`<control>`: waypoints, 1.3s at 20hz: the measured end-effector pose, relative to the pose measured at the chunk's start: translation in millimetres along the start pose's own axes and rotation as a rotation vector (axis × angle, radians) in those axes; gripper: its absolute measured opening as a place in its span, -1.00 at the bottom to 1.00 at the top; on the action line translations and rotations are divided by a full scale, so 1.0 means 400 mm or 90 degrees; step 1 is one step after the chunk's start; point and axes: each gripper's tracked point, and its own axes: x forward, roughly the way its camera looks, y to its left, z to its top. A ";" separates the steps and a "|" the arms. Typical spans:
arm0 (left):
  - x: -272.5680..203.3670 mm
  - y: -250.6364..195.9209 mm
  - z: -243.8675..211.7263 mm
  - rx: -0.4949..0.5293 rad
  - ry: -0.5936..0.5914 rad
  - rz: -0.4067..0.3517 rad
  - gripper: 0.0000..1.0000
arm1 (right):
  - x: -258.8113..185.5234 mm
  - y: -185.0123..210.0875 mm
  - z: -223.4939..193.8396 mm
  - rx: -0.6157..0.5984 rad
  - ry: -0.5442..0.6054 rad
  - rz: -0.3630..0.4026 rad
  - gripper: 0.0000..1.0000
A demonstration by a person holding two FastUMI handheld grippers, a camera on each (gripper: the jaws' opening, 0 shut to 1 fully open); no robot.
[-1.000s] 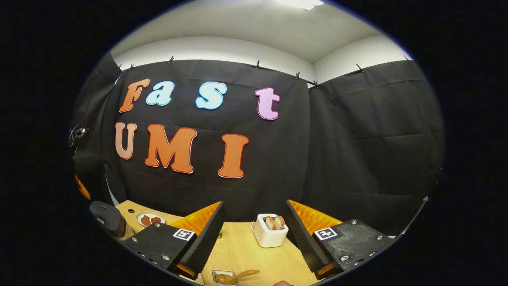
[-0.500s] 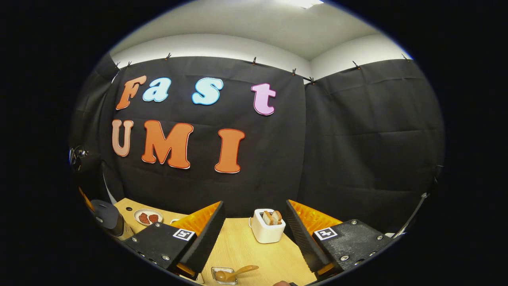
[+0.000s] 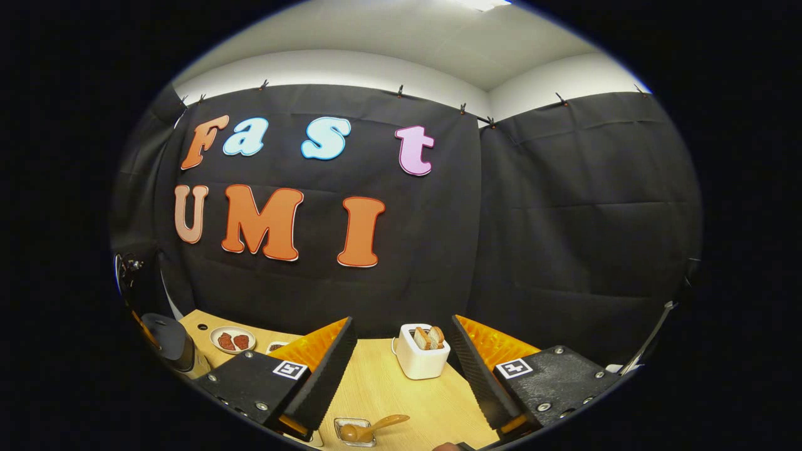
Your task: Close the left gripper, press the button to open the rice cooker; take a wooden spoon from the chopstick holder with the right hand, scoop a spoonful of rice and pour it into the rice cooker, then put the wooden spoon back into the chopstick holder.
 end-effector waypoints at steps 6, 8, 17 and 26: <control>0.009 0.013 0.004 -0.014 -0.006 -0.001 -0.86 | 0.017 0.021 -0.045 -0.010 0.026 0.012 0.87; 0.007 0.012 -0.004 -0.006 -0.031 0.000 -0.84 | 0.024 0.027 -0.070 -0.009 0.040 0.021 0.89; -0.116 -0.032 0.028 0.167 -0.221 0.095 -0.87 | 0.068 0.032 -0.177 -0.014 0.103 0.045 0.87; -0.336 -0.080 0.183 0.177 -0.511 0.167 -0.84 | 0.080 0.023 -0.323 0.008 0.177 0.065 0.88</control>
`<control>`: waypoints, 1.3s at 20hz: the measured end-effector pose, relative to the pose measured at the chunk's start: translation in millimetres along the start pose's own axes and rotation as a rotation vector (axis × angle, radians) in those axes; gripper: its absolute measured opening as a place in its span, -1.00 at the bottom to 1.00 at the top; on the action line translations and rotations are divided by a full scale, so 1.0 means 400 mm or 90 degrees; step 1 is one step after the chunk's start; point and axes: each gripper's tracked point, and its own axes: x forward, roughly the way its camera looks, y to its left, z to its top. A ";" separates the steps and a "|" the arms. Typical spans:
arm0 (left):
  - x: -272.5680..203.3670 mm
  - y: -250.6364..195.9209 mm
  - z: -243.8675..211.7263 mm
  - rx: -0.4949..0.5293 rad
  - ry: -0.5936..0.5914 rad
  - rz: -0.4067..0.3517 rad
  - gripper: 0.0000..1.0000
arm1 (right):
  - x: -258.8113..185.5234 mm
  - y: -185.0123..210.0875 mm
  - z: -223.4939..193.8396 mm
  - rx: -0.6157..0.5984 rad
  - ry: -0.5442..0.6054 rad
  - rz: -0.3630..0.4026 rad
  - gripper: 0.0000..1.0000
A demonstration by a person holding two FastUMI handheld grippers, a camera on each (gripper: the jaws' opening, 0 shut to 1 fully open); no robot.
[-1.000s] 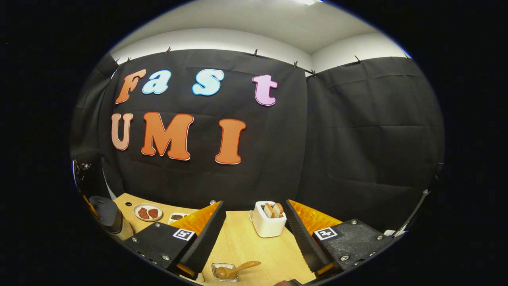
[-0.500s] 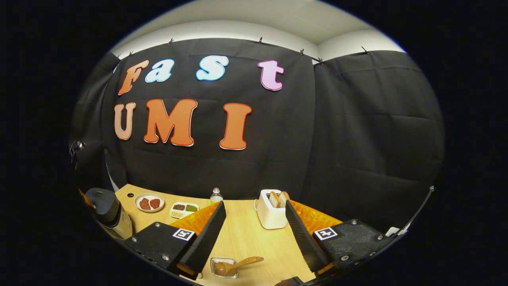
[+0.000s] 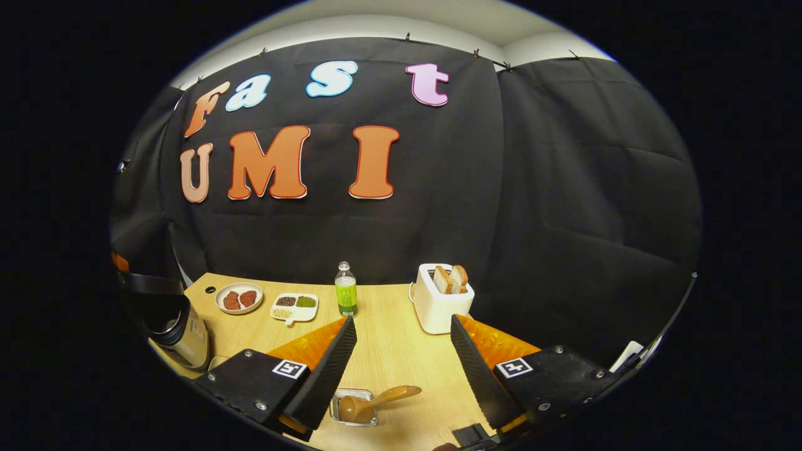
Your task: Close the left gripper, press the button to open the rice cooker; take a wooden spoon from the chopstick holder with the right hand, scoop a spoonful of rice and pour it into the rice cooker, then put the wooden spoon back into the chopstick holder.
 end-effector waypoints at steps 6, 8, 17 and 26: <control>-0.100 -0.031 0.132 0.048 -0.163 0.024 -0.60 | 0.037 -0.011 -0.124 0.032 0.078 0.011 0.86; -0.125 -0.049 0.138 0.052 -0.186 0.017 -0.07 | 0.045 -0.010 -0.164 0.045 0.105 0.017 0.84; -0.252 -0.133 0.144 0.075 -0.273 -0.006 0.45 | 0.092 0.025 -0.330 0.085 0.204 0.035 0.84; -0.305 -0.090 0.113 0.072 -0.275 0.039 1.00 | 0.142 0.074 -0.449 0.121 0.278 0.050 0.74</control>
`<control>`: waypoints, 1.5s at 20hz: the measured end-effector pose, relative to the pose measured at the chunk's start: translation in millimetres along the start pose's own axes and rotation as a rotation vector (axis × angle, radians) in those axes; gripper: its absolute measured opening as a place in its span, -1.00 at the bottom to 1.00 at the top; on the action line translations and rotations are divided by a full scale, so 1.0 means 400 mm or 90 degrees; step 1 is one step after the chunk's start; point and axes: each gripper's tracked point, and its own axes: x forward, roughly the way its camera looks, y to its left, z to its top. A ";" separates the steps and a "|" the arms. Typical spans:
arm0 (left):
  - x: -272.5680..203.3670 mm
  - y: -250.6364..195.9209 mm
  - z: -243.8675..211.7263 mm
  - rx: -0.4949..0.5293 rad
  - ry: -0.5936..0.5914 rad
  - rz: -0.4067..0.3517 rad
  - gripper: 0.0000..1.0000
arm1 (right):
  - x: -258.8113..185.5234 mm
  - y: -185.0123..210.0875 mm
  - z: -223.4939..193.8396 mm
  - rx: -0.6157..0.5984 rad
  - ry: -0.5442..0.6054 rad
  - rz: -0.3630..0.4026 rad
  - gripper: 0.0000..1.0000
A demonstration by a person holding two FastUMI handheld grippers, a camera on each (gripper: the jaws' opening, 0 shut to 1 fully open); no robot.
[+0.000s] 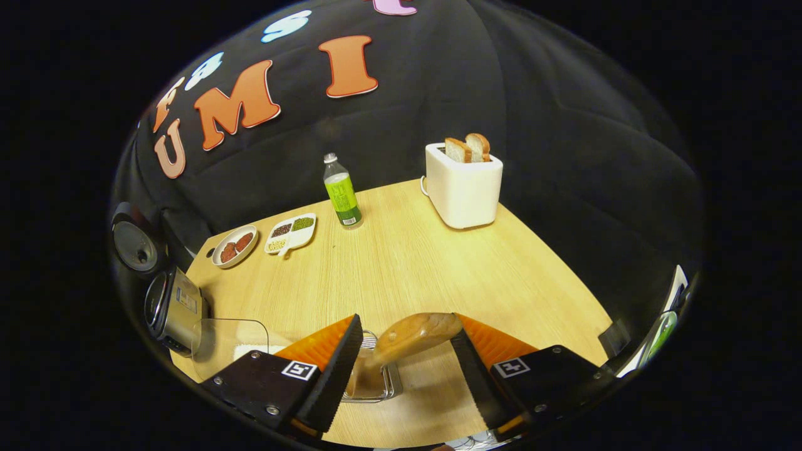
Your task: Close the left gripper, press the button to open the rice cooker; take a wooden spoon from the chopstick holder with the right hand, scoop a spoonful of rice and pour it into the rice cooker, then put the wooden spoon back into the chopstick holder.
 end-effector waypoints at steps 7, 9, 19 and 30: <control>-0.008 0.033 -0.017 0.001 0.017 0.017 0.84 | 0.040 0.047 -0.056 0.055 0.037 0.020 0.22; -0.010 0.041 -0.010 0.008 0.007 0.020 0.76 | 0.046 0.045 -0.044 0.064 0.024 0.005 -0.11; 0.020 0.043 -0.039 -0.008 0.011 -0.010 0.84 | -0.002 0.074 -0.042 0.126 0.042 0.000 -0.72; 0.066 0.121 -0.132 -0.052 0.044 -0.014 0.84 | -0.173 0.225 0.140 0.085 -0.072 0.078 -0.78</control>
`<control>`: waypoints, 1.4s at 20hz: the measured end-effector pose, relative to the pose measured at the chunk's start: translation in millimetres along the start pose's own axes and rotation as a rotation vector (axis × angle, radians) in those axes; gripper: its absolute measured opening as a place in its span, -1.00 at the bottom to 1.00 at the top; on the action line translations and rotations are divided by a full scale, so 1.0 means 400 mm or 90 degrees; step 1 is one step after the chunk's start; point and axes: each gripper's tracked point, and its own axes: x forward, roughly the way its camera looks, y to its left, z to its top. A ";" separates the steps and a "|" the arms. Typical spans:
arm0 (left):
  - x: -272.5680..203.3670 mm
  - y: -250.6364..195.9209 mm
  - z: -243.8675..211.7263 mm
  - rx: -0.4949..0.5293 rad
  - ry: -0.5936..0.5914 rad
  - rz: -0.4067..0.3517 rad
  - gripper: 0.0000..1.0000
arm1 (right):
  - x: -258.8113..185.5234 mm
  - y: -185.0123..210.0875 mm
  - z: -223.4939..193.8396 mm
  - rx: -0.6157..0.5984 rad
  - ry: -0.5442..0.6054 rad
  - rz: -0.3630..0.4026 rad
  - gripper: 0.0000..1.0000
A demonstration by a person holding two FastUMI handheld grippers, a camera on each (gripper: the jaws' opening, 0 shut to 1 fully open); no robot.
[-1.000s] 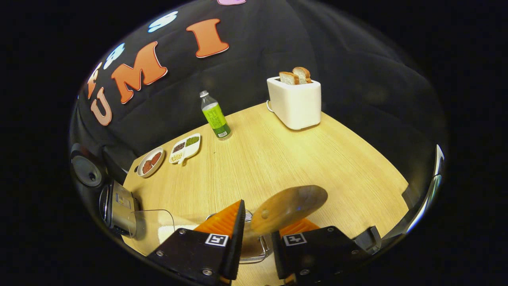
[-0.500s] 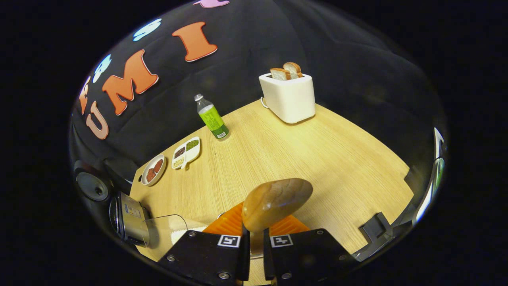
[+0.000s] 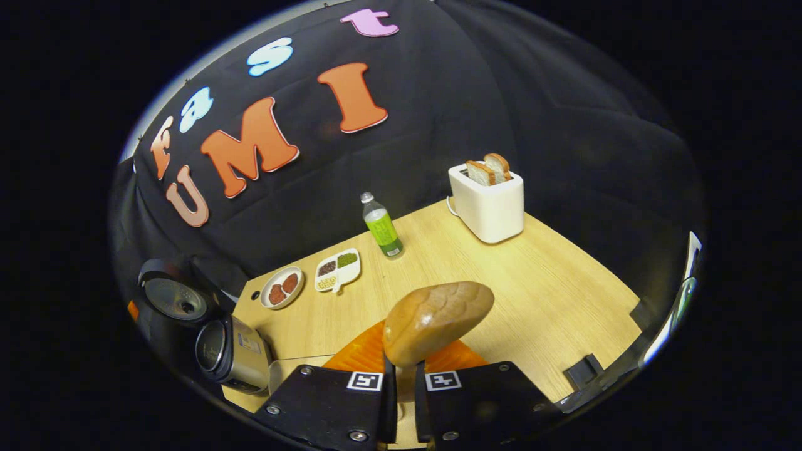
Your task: Close the left gripper, press the button to open the rice cooker; take a wooden spoon from the chopstick holder with the right hand, scoop a spoonful of rice and pour it into the rice cooker, then put the wooden spoon back into the chopstick holder.
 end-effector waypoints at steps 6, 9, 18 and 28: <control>0.024 0.050 -0.032 -0.015 0.013 0.002 0.84 | -0.007 0.173 -0.053 -0.097 0.003 0.053 -0.79; 0.031 0.081 -0.043 -0.015 0.015 0.005 0.84 | 0.027 0.220 -0.122 -0.130 0.030 0.048 -0.79; 0.036 0.167 -0.081 -0.013 0.030 0.042 0.84 | 0.112 0.186 -0.234 -0.246 0.028 -0.054 -0.79; 0.087 0.155 -0.064 0.024 0.007 -0.007 0.85 | 0.153 0.178 -0.305 -0.278 -0.015 -0.093 -0.79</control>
